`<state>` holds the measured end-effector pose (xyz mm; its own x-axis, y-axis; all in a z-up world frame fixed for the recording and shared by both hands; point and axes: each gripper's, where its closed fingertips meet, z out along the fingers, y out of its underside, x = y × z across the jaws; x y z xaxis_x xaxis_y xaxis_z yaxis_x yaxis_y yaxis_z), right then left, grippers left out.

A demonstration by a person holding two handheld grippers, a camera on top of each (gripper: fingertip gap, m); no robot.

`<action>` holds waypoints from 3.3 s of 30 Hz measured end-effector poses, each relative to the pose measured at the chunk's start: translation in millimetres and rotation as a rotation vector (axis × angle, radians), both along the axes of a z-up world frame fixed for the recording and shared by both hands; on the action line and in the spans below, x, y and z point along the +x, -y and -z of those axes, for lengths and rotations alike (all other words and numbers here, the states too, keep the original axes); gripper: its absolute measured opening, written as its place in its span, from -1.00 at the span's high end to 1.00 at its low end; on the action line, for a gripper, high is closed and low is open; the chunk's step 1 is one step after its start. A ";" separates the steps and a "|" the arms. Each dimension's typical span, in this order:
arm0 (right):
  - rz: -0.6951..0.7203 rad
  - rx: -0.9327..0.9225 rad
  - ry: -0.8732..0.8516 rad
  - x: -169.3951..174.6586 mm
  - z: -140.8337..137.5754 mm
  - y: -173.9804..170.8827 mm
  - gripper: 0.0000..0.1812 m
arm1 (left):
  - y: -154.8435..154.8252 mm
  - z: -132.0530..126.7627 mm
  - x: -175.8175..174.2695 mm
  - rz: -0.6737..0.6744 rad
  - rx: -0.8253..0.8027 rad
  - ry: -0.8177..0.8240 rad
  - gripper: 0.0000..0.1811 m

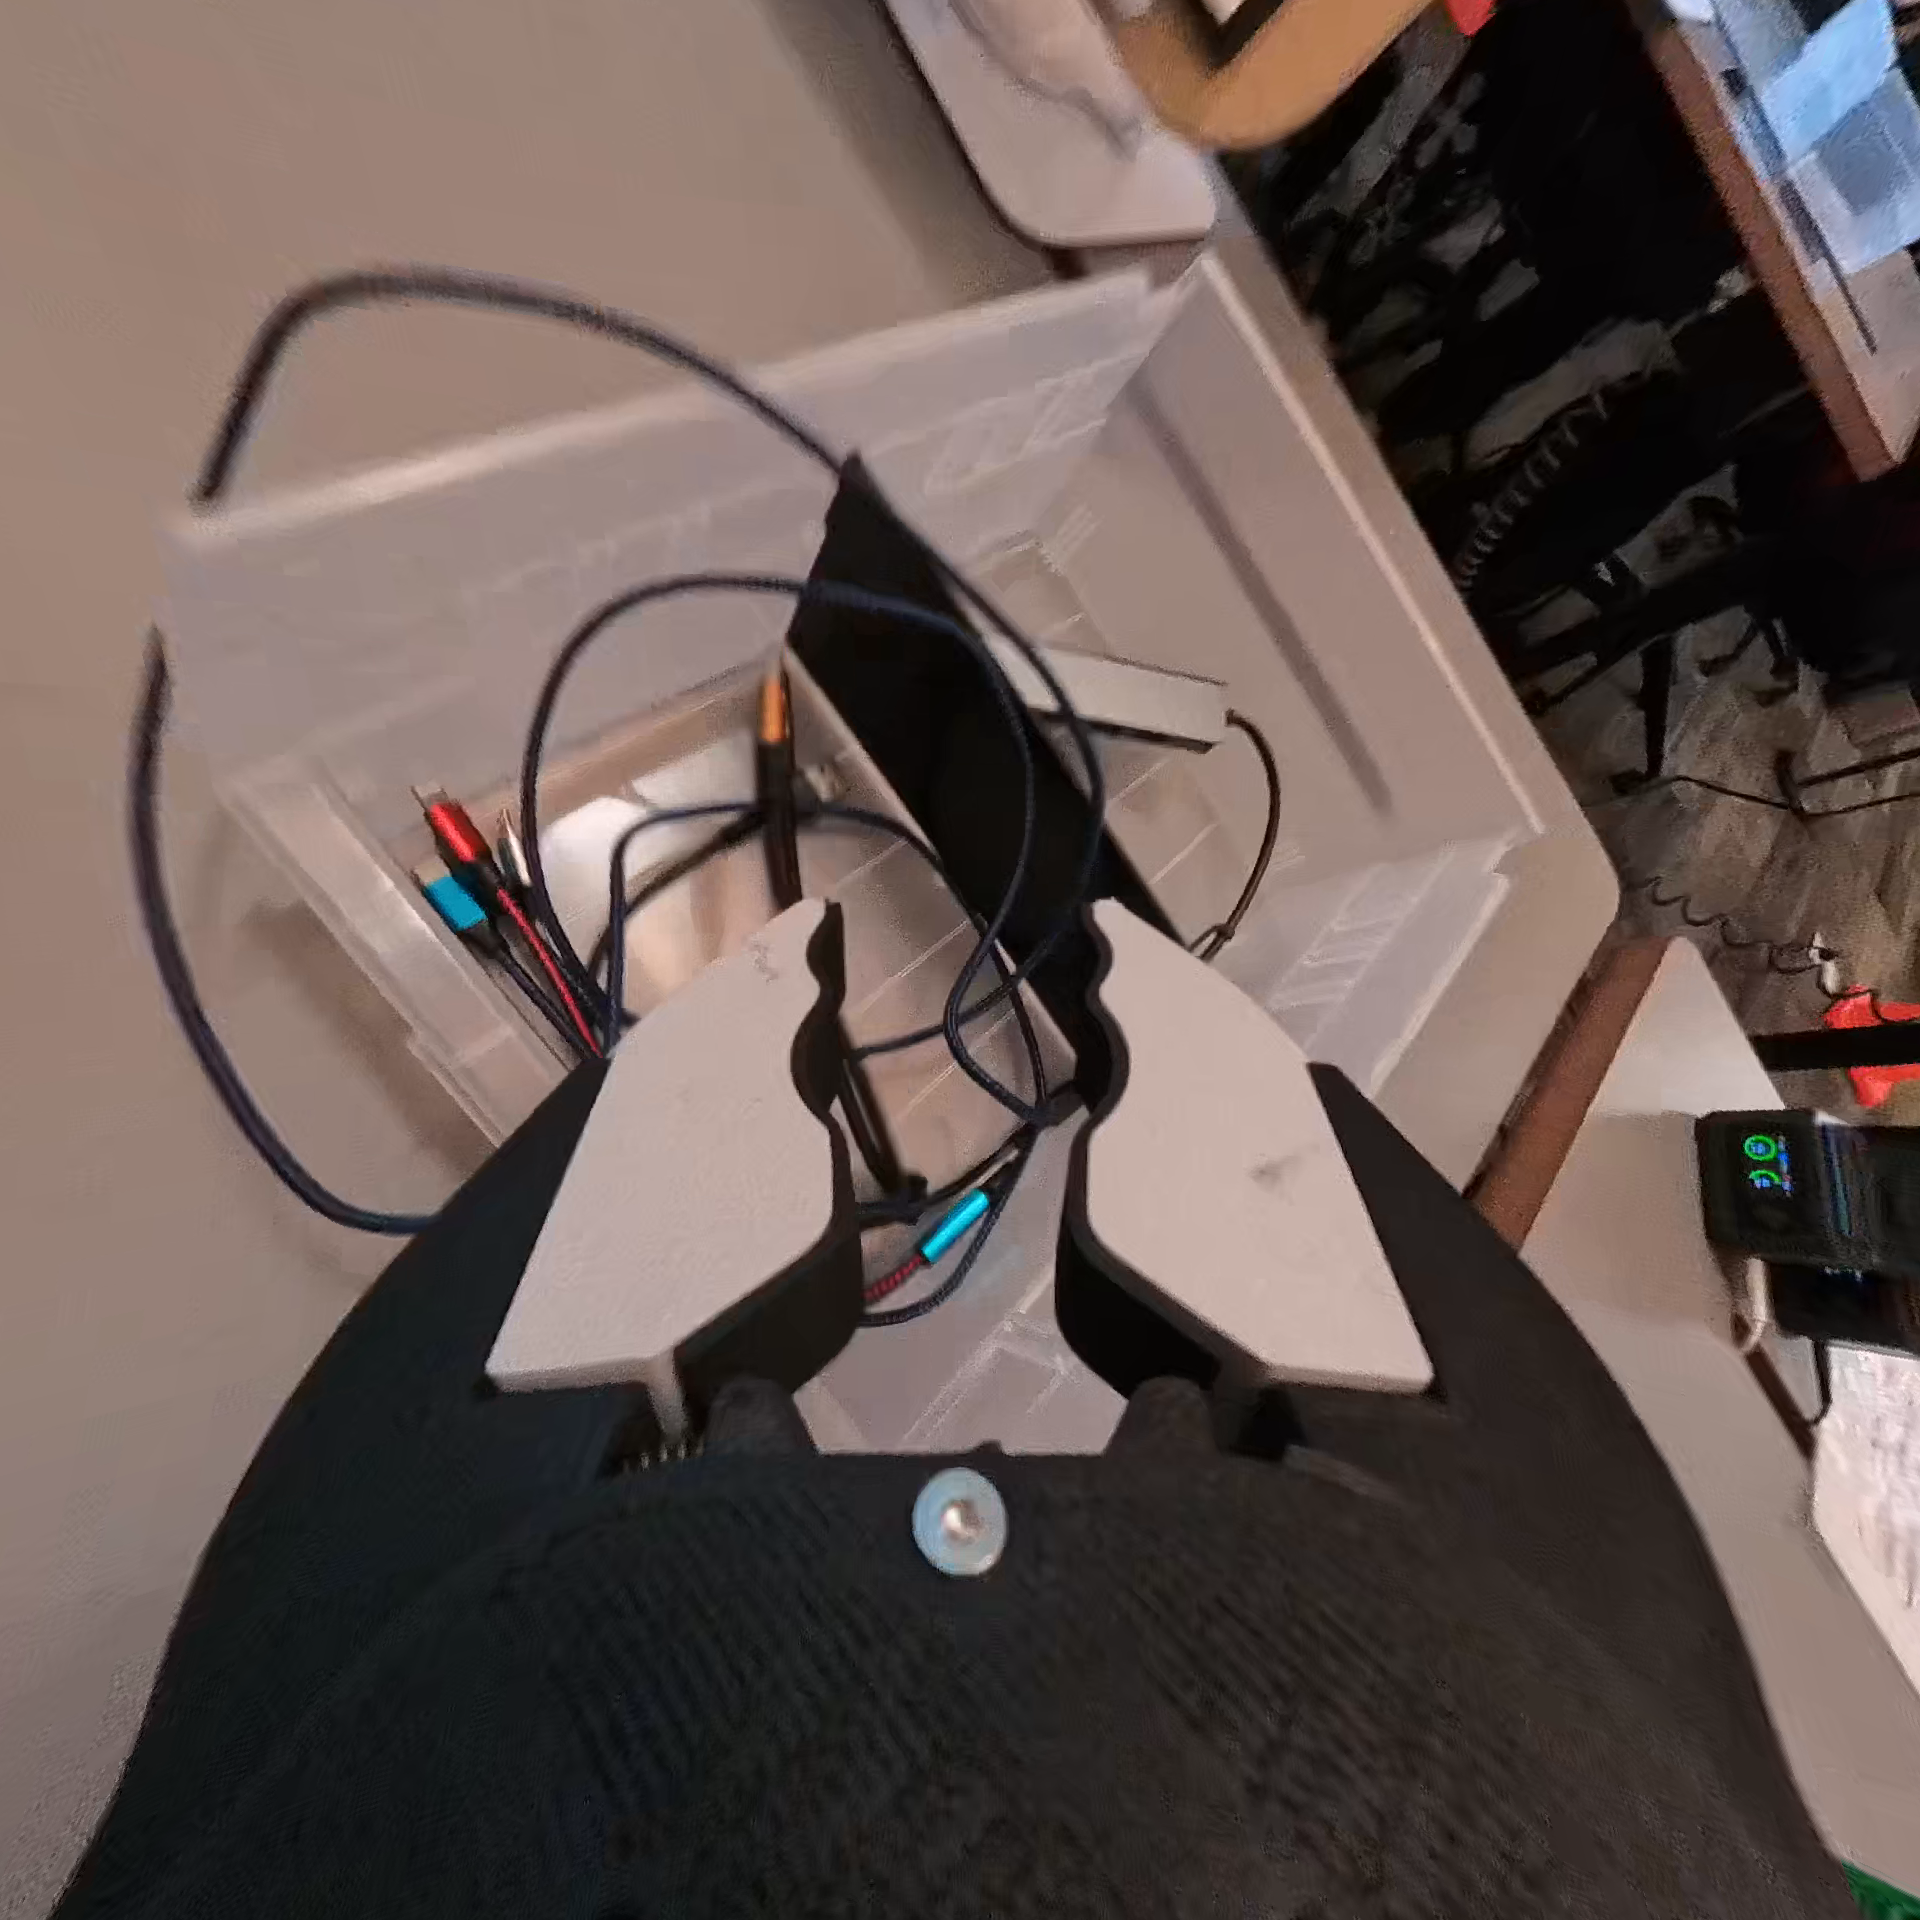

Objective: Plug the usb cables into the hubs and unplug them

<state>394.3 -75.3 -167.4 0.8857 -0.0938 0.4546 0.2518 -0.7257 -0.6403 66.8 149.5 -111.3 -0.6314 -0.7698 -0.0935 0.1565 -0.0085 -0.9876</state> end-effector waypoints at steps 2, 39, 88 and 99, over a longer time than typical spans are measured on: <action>0.002 0.125 -0.017 -13.7 -24.1 -11.2 0.52 | 1.5 -0.4 0.2 0.003 0.001 0.001 0.22; -0.524 0.422 -0.731 -304.0 -3.7 -150.2 0.56 | 103.4 40.6 15.5 0.191 0.246 -0.014 0.19; -0.271 0.616 -1.701 -309.8 -6.5 -175.4 0.86 | 88.1 48.0 32.6 0.012 0.354 0.064 0.22; -0.167 0.669 -1.387 -232.0 -3.3 -140.7 0.91 | 23.1 33.0 28.3 -0.161 0.351 0.064 0.22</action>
<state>162.3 65.4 -164.1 0.5834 0.2012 -0.7868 -0.7473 -0.2465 -0.6171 95.2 126.4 -144.2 -0.4898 -0.7727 -0.4039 0.1896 0.3578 -0.9144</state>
